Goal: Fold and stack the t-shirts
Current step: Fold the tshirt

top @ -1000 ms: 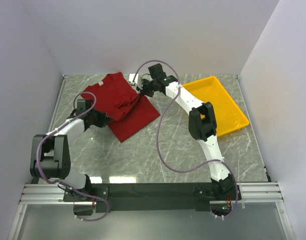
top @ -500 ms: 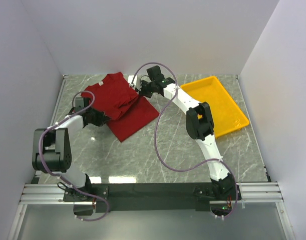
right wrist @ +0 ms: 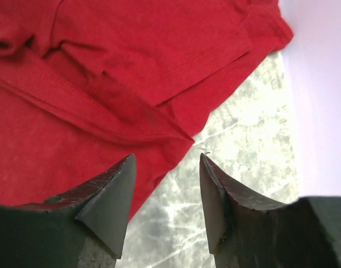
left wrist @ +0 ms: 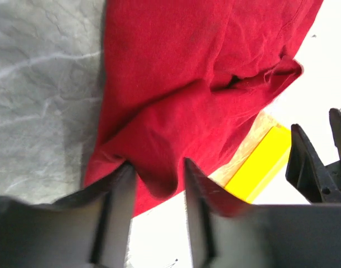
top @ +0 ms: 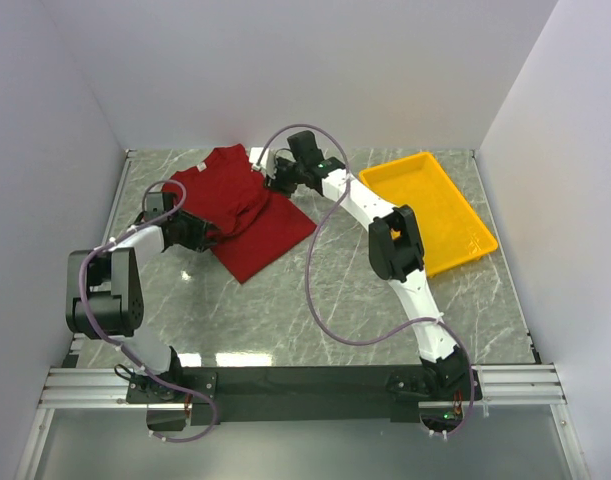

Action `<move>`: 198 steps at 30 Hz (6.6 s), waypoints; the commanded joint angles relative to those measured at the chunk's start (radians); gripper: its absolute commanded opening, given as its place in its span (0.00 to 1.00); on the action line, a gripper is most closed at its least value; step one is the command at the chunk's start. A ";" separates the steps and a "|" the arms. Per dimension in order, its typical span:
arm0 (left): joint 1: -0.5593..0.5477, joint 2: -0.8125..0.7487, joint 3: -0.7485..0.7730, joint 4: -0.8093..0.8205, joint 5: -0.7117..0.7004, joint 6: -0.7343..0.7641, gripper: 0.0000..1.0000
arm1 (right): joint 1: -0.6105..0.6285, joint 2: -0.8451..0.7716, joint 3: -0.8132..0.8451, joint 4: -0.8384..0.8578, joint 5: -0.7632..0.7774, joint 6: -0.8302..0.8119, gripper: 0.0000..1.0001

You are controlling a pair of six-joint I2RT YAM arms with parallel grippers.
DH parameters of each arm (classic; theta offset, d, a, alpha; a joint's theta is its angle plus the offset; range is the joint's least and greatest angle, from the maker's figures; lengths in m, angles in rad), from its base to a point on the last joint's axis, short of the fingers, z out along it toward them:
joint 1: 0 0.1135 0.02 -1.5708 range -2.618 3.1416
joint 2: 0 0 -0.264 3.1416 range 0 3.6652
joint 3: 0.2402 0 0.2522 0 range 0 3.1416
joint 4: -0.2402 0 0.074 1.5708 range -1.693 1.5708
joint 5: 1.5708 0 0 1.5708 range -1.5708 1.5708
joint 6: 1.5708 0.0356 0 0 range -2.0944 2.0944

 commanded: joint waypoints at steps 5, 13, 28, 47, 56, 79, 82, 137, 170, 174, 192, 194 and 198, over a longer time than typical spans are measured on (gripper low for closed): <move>0.074 -0.016 0.111 -0.023 0.019 0.071 0.63 | 0.013 0.025 0.077 0.147 0.068 0.181 0.58; 0.126 -0.054 0.201 -0.067 0.012 0.221 0.67 | -0.027 -0.091 -0.075 0.158 0.022 0.270 0.58; 0.063 -0.370 -0.081 -0.084 0.048 0.549 0.70 | -0.104 -0.412 -0.464 -0.455 -0.386 -0.323 0.58; -0.233 -0.501 -0.524 0.204 -0.158 -0.089 0.70 | -0.115 -0.447 -0.658 -0.241 -0.219 -0.467 0.61; -0.251 -0.327 -0.454 0.192 -0.213 -0.155 0.61 | -0.115 -0.450 -0.677 -0.227 -0.207 -0.481 0.61; -0.265 -0.209 -0.409 0.249 -0.140 -0.120 0.05 | -0.087 -0.349 -0.615 -0.307 -0.136 -0.819 0.61; -0.265 -0.201 -0.405 0.253 -0.121 -0.109 0.04 | -0.069 -0.309 -0.572 -0.273 -0.083 -0.780 0.60; -0.546 -0.887 -0.412 -0.216 -0.222 -0.319 0.01 | -0.090 -0.820 -0.806 -0.515 -0.176 -0.391 0.00; -0.067 -0.407 -0.115 0.123 0.150 -0.055 0.01 | -0.116 -0.420 -0.256 -0.397 -0.224 -0.187 0.00; -0.066 -0.366 -0.095 0.141 0.155 -0.047 0.01 | -0.116 -0.392 -0.229 -0.359 -0.213 -0.142 0.00; 0.012 -0.218 -0.040 0.195 0.176 -0.026 0.01 | -0.116 -0.262 -0.138 -0.239 -0.155 -0.019 0.00; 0.020 -0.208 -0.032 0.198 0.178 -0.021 0.01 | -0.118 -0.249 -0.127 -0.222 -0.147 -0.007 0.00; 0.029 -0.172 -0.018 0.204 0.187 -0.014 0.01 | -0.115 -0.226 -0.106 -0.208 -0.138 0.014 0.00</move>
